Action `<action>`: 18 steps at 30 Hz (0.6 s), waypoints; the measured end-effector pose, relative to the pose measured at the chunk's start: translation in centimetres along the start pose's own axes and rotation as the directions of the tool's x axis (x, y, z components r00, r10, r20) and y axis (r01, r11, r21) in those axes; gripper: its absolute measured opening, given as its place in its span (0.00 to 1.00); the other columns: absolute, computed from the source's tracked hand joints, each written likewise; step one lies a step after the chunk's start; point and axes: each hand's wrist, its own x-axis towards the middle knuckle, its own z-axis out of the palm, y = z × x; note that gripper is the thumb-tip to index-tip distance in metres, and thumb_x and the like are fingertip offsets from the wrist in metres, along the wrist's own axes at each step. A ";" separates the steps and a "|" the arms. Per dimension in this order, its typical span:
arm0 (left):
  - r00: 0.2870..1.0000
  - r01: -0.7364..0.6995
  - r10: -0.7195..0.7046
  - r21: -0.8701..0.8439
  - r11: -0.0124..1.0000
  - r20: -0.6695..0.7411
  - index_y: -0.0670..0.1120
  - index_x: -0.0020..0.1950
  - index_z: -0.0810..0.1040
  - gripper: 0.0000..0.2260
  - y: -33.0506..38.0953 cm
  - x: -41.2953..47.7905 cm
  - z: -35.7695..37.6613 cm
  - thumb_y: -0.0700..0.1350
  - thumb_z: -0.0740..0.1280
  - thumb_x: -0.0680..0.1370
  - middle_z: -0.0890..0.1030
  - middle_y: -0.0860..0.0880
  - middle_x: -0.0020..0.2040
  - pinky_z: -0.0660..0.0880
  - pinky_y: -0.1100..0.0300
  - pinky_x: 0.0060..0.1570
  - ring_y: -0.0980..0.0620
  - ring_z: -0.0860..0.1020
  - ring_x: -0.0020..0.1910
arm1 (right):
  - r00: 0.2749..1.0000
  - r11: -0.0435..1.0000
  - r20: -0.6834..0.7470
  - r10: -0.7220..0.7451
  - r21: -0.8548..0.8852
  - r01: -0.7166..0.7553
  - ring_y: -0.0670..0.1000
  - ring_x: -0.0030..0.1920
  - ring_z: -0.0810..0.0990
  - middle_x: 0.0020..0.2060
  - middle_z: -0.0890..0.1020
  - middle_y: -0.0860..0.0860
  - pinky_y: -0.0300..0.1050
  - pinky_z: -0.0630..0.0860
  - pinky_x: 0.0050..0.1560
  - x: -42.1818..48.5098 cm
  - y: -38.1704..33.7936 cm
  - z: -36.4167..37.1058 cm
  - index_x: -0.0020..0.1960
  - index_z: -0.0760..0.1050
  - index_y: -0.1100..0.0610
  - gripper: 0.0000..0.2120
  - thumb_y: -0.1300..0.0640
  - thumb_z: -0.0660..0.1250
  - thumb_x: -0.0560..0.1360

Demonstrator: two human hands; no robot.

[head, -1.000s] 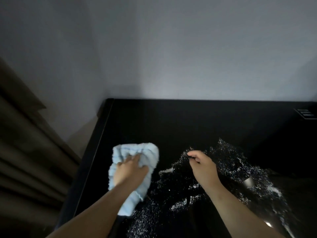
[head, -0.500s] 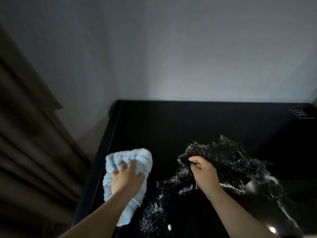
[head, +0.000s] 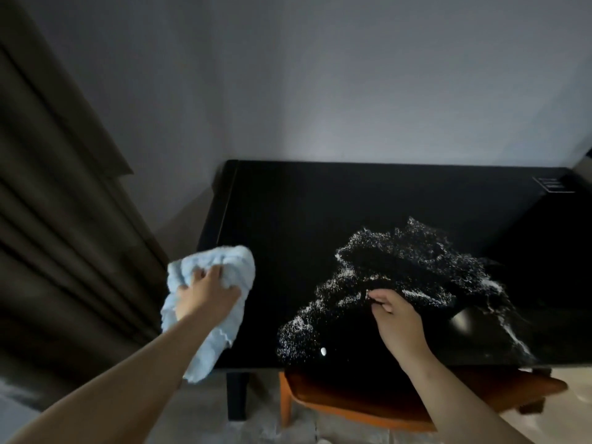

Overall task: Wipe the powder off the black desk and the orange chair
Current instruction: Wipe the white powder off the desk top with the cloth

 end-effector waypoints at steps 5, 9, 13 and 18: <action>0.996 0.067 -0.070 0.046 0.997 0.052 0.54 0.76 0.51 0.30 1.3 -4.7 3.6 0.57 0.58 0.77 0.59 0.44 0.74 0.66 0.48 0.62 0.36 0.63 0.68 | 1.000 1.000 0.028 -0.011 0.024 0.010 0.46 0.61 0.72 0.55 0.76 0.44 0.38 0.68 0.56 -0.2 0.4 -0.2 0.58 0.77 0.51 0.12 0.61 0.60 0.79; 0.986 0.150 -0.147 -0.041 0.988 0.077 0.54 0.76 0.50 0.30 4.8 -6.7 5.5 0.57 0.58 0.77 0.57 0.45 0.73 0.70 0.49 0.57 0.35 0.62 0.68 | 0.997 0.999 0.062 -0.047 -0.002 0.048 0.39 0.51 0.74 0.52 0.77 0.43 0.29 0.67 0.43 0.9 0.4 -0.8 0.57 0.76 0.49 0.12 0.61 0.60 0.79; 0.976 0.206 -0.198 -0.082 0.975 0.094 0.54 0.75 0.50 0.30 9.4 -8.8 8.2 0.58 0.58 0.77 0.54 0.44 0.73 0.68 0.48 0.58 0.35 0.61 0.68 | 0.990 0.996 0.120 -0.078 -0.039 0.083 0.39 0.48 0.75 0.50 0.76 0.42 0.30 0.67 0.44 2.0 1.0 -2.8 0.58 0.76 0.50 0.12 0.61 0.60 0.79; 0.969 0.247 -0.239 -0.179 0.952 0.064 0.54 0.75 0.51 0.29 15.5 -9.9 11.4 0.58 0.57 0.77 0.54 0.44 0.73 0.67 0.52 0.56 0.37 0.62 0.67 | 0.982 0.991 0.155 -0.105 -0.068 0.117 0.43 0.56 0.72 0.50 0.76 0.42 0.33 0.67 0.49 3.1 3.1 -6.7 0.57 0.77 0.51 0.12 0.61 0.60 0.78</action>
